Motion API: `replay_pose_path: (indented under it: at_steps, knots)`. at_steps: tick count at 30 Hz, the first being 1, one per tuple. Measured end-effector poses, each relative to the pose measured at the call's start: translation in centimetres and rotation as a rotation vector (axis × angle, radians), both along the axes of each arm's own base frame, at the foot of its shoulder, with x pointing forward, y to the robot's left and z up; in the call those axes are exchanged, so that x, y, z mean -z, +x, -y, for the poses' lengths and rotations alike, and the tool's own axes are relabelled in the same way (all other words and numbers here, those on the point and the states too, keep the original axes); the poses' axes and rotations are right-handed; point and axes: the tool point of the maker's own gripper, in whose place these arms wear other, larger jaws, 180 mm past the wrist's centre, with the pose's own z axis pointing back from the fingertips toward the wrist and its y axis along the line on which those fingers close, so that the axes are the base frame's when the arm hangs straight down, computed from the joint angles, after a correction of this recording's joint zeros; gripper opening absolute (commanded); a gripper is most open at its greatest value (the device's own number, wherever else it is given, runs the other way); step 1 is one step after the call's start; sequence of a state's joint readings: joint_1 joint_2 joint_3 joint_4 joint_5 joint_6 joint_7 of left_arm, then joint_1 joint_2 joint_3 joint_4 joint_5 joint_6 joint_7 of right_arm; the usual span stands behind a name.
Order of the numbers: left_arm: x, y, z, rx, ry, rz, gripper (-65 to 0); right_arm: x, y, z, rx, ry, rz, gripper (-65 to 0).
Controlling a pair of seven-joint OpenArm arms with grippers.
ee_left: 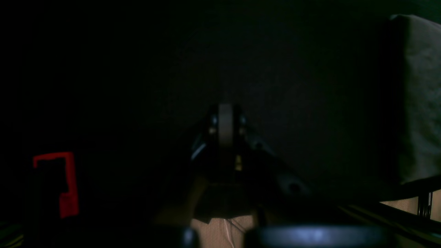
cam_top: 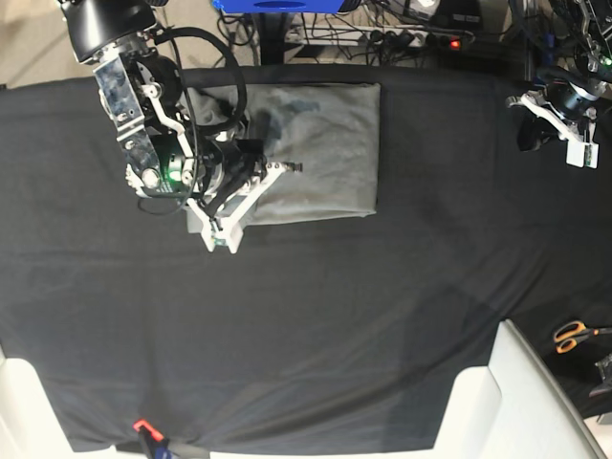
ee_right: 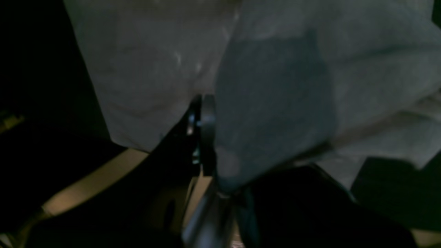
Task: Fold the T-shirt properly
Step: 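Fold the pinched end with the right gripper over onto the folded stack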
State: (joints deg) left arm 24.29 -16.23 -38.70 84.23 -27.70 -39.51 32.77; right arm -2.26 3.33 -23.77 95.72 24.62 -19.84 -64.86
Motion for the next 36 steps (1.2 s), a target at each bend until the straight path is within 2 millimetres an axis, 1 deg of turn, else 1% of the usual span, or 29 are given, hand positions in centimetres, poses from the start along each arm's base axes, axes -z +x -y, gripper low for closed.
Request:
replay_pose_path:
  at_steps: [2, 8, 9, 13, 17, 19, 24, 26, 27, 31, 33, 36]
  knots:
    - [0.0, 0.0, 0.0, 0.000, 0.000, 0.000, -65.0, 0.2, -0.2, -0.3, 0.014, -0.022, -0.009, -64.4]
    - [-0.1, 0.2, 0.0, 0.000, -0.001, 0.005, -65.0, -0.5, -1.1, -3.8, -0.088, 0.001, -0.005, -64.4]
    - [0.0, 0.2, 0.1, 0.002, -0.001, 0.004, -65.0, -0.4, -1.0, -3.9, -0.100, -0.006, -0.007, -64.4]
    - [-0.1, 0.2, 0.0, 0.002, 0.000, 0.004, -65.0, 0.9, -1.2, -3.4, -0.042, -0.078, -0.044, -64.4]
    - [0.0, 0.2, 0.1, 0.001, -0.002, 0.005, -65.0, 0.4, -1.6, -5.0, -0.051, -0.084, -0.046, -64.4]
    - [-0.1, 0.2, 0.0, 0.001, 0.000, 0.004, -65.0, 0.4, -2.0, -5.5, -0.050, -0.096, -0.047, -64.4]
    - [0.0, 0.2, 0.2, 0.004, -0.003, 0.004, -65.0, 0.3, -3.5, -7.2, -0.155, -0.108, -0.045, -64.4]
    - [0.0, 0.2, 0.1, 0.004, -0.001, 0.003, -65.0, 0.4, -3.7, -7.8, -0.164, -0.104, -0.050, -64.4]
    - [0.0, 0.2, 0.2, 0.004, -0.003, 0.004, -65.0, 0.6, -3.6, -7.9, -0.167, -0.111, -0.055, -64.4]
    - [0.0, 0.2, 0.2, 0.004, -0.002, 0.004, -65.0, 1.7, -3.5, -7.3, -0.157, -0.143, -0.068, -64.4]
    - [0.0, 0.2, 0.3, 0.006, -0.004, 0.002, -65.0, 1.8, -3.4, -7.2, -0.152, -0.146, -0.066, -64.4]
    - [0.0, 0.2, 0.3, 0.006, -0.004, 0.003, -65.0, 1.6, -2.5, -7.3, -0.143, -0.145, -0.041, -64.4]
